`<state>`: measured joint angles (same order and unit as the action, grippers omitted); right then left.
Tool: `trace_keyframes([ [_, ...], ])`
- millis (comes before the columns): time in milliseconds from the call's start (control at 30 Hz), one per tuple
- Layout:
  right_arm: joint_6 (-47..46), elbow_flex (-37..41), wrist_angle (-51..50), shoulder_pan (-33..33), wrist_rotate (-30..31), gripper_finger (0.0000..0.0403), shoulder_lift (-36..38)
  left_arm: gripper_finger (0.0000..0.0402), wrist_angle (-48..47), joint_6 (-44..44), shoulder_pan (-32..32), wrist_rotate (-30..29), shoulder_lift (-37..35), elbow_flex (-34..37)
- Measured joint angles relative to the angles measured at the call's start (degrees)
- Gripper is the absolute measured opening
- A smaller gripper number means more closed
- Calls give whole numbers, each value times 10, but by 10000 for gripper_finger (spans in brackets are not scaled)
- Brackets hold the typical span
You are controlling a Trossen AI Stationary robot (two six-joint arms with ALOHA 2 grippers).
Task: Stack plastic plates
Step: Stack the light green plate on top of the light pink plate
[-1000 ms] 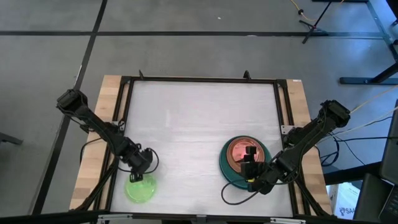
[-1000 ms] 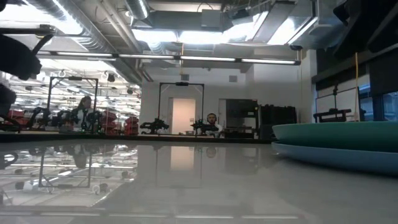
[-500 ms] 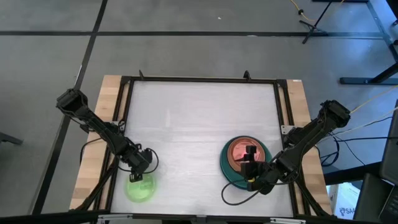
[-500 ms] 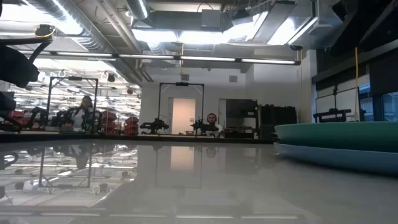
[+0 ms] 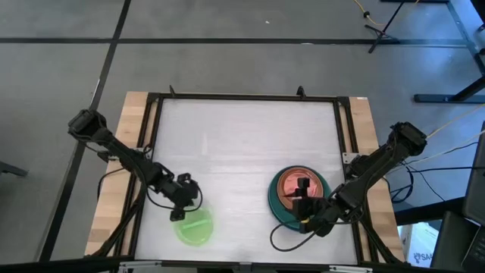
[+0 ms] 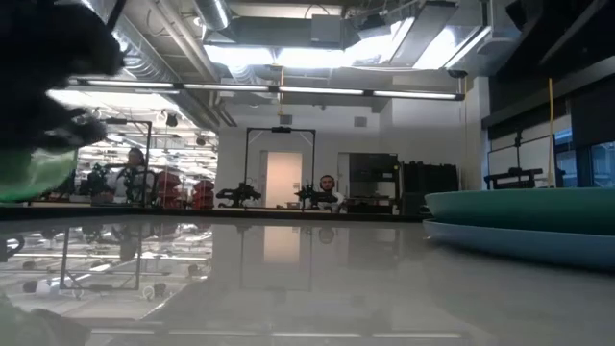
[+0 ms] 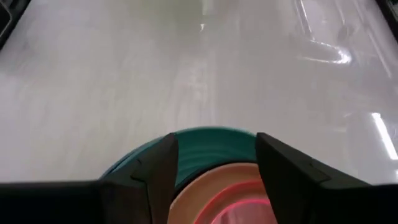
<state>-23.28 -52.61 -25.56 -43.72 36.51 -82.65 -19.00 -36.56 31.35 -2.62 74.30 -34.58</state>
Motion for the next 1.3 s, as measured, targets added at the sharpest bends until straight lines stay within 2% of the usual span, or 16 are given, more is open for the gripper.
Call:
trace_keyframes([
  [300, 154, 13, 126, 26, -27, 205, -15, 1, 138, 126, -69, -12, 0, -4],
  [633, 464, 13, 299, 86, -110, 205, -82, 0, 186, 168, -132, 18, 0, -3],
  [800, 590, 12, 386, 113, -136, 205, -115, 0, 197, 183, -164, 26, 0, -3],
  [1133, 719, 12, 453, 150, -152, 204, -155, 0, 206, 197, -220, 38, 33, -3],
  [1300, 778, -3, 449, 160, -151, 204, -189, 0, 256, 222, -231, 60, 50, -3],
])
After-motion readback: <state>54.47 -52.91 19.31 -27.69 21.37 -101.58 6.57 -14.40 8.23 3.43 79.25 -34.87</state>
